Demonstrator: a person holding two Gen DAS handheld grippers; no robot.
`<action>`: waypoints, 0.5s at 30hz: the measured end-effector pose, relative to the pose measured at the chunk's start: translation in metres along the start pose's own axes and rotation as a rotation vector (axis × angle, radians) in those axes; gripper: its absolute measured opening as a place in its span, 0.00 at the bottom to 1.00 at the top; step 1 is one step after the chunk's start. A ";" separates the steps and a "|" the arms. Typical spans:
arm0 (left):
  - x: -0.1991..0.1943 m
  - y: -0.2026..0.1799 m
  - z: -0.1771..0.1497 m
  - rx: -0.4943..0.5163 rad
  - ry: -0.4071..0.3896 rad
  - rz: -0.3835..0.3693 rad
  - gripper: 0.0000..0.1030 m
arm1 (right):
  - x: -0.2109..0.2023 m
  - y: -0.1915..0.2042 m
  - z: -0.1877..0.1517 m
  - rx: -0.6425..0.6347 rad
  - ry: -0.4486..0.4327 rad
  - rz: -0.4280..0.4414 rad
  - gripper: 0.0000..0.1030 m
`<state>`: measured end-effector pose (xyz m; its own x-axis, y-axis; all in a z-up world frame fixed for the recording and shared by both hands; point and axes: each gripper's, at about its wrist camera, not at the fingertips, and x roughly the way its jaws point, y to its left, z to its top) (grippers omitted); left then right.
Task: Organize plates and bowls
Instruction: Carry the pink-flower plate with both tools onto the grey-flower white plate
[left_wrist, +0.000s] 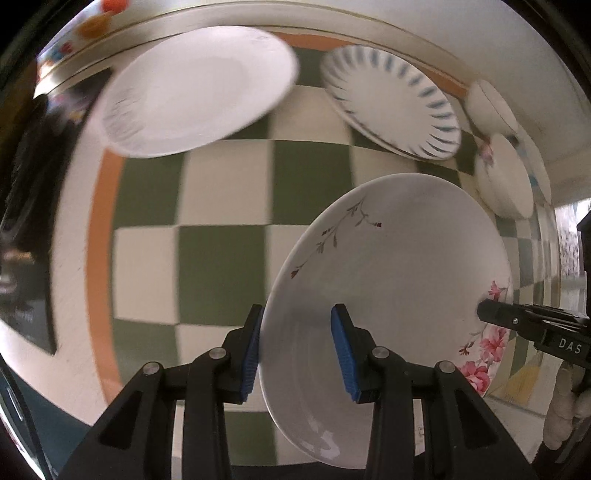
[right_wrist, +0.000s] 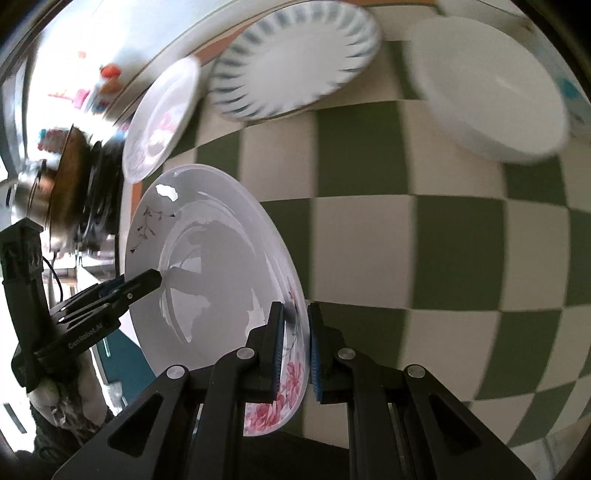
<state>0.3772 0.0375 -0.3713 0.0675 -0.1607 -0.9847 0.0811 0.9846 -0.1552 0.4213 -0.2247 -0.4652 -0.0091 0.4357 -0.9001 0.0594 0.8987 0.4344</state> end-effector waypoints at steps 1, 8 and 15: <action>0.003 -0.006 0.002 0.014 0.004 0.000 0.33 | -0.003 -0.010 -0.002 0.018 -0.006 -0.003 0.14; 0.026 -0.038 0.013 0.092 0.045 0.016 0.33 | -0.010 -0.055 -0.009 0.100 -0.023 -0.009 0.14; 0.036 -0.037 0.021 0.092 0.067 0.034 0.33 | -0.004 -0.064 -0.008 0.123 -0.015 -0.008 0.14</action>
<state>0.3976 -0.0066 -0.3995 0.0053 -0.1192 -0.9929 0.1713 0.9783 -0.1166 0.4092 -0.2838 -0.4897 0.0048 0.4267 -0.9044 0.1811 0.8891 0.4204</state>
